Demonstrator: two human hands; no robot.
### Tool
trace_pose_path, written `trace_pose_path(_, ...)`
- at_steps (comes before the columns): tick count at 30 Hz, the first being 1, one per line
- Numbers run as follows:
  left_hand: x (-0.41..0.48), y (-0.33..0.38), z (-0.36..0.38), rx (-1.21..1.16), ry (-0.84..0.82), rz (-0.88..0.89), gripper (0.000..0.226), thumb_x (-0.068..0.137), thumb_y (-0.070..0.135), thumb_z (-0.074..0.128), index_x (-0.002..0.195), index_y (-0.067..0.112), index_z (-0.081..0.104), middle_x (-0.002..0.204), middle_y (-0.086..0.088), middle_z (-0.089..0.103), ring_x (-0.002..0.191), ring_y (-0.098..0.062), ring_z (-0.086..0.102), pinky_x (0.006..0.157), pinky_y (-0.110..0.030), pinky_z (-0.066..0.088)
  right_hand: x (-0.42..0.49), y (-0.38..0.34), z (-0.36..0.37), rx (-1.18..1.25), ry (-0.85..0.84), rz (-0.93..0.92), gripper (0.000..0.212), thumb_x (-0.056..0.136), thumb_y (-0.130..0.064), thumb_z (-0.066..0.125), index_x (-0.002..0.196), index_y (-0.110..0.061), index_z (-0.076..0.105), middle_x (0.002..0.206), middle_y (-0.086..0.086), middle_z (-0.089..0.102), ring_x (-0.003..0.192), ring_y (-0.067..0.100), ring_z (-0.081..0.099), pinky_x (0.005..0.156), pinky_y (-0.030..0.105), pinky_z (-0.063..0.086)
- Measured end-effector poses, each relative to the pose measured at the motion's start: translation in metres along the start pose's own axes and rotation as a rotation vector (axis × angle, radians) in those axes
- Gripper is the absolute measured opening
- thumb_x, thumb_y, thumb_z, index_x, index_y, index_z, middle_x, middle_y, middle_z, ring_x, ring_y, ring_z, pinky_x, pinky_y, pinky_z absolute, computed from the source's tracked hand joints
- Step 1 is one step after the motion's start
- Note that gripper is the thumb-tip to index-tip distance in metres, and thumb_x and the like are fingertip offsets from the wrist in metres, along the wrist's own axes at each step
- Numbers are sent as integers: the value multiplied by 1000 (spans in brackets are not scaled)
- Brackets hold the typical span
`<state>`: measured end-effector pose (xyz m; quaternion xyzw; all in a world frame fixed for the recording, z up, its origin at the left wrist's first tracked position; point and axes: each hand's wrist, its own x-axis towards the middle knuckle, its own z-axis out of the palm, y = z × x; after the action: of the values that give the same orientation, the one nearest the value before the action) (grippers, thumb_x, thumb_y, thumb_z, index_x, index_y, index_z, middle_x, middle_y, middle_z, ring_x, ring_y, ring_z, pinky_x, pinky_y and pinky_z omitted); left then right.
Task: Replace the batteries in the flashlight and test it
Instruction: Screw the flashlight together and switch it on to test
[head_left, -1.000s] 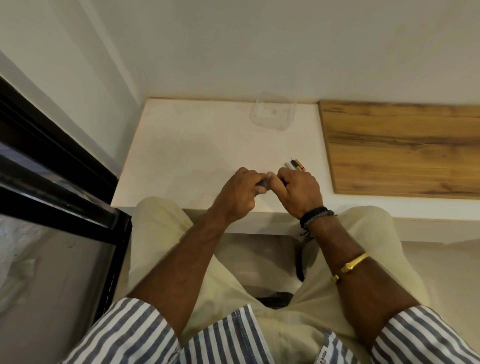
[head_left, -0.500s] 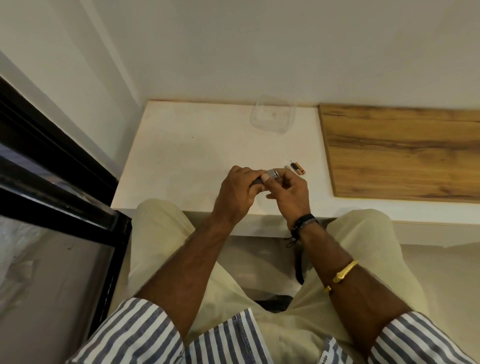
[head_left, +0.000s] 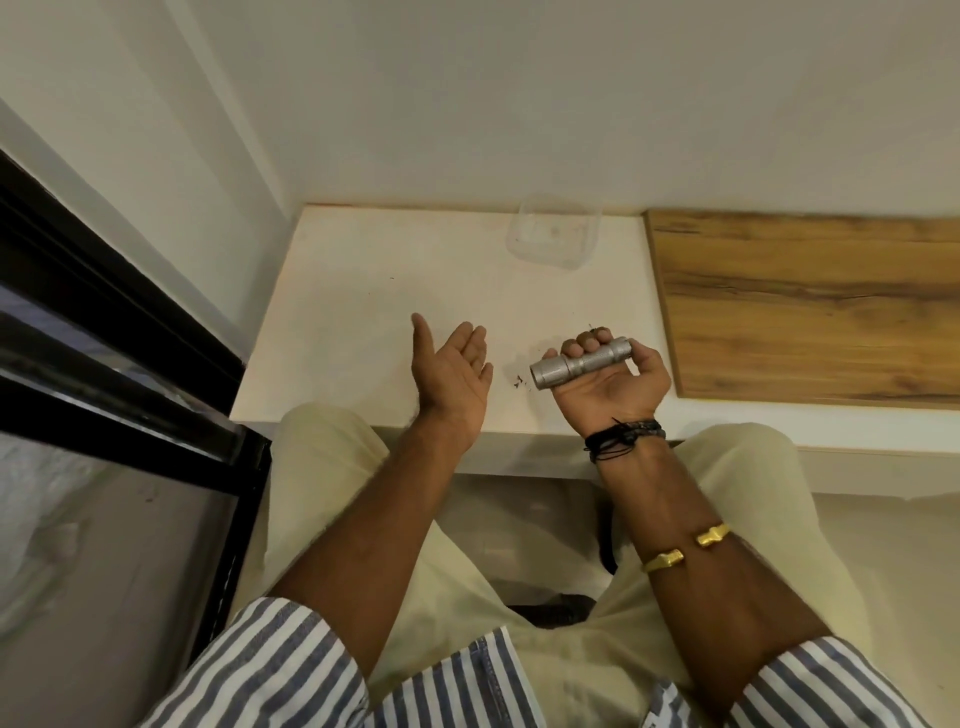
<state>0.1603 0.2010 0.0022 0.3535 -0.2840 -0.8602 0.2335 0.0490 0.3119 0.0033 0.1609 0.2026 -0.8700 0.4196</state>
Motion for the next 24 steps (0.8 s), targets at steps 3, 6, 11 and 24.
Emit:
trace_pose_path(3,0,0,-1,-70,-36,-48,96,89,79,18,156,10,17,165,-12,16,153,-28,10,125,-45,7,-3,1,2,65,-66,-8,14,68,-25,49,74,-13,51,70,1,46,62,22,47,76,36,47)
trace_pose_path(6,-1,0,-1,-71,-56,-62,98,87,81,18,156,10,15,165,-13,12,153,-28,7,125,-45,6,-4,2,5,46,-72,-23,10,67,-22,45,71,-12,48,68,3,43,60,23,44,72,34,45)
trace_pose_path(11,-1,2,1,-96,-66,-97,100,86,82,23,156,11,16,165,-11,13,154,-26,7,125,-43,4,-5,2,6,27,-68,-37,13,70,-24,45,74,-12,47,71,3,42,64,23,44,75,34,40)
trace_pose_path(24,-2,4,1,-72,-81,-97,102,84,85,24,156,13,16,166,-9,13,154,-24,5,124,-42,3,-7,-3,3,54,-86,-40,16,68,-25,47,74,-11,50,72,3,45,64,23,48,75,32,43)
